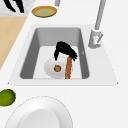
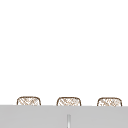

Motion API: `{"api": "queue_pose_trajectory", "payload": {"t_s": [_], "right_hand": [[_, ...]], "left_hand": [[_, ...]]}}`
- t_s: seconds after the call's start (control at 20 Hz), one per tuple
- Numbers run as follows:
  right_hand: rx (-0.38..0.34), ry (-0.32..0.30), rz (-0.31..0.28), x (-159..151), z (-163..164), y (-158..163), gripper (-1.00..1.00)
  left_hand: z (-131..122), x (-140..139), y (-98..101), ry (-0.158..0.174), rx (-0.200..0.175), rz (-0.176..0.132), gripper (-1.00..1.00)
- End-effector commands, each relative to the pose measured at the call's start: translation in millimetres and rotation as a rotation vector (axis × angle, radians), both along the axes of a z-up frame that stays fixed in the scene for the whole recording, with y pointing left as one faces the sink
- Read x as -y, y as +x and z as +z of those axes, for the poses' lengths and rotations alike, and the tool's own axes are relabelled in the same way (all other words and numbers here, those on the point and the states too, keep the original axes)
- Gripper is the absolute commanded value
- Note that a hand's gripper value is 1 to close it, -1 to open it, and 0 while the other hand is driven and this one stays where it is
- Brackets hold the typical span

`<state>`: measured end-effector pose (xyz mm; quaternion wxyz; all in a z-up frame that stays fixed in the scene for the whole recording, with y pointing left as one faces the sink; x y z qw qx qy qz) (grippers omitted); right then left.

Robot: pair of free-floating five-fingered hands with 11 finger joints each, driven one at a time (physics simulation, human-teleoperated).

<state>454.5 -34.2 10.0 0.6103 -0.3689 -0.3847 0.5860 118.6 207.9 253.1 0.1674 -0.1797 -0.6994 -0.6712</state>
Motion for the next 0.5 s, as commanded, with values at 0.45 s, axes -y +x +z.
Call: {"api": "queue_pose_trajectory", "payload": {"t_s": [0.45], "right_hand": [[0.19,0.007,0.004,16,67,-73,-1.0]], "left_hand": [[0,0,0.0,0.0,0.0,0.0,0.0]]}}
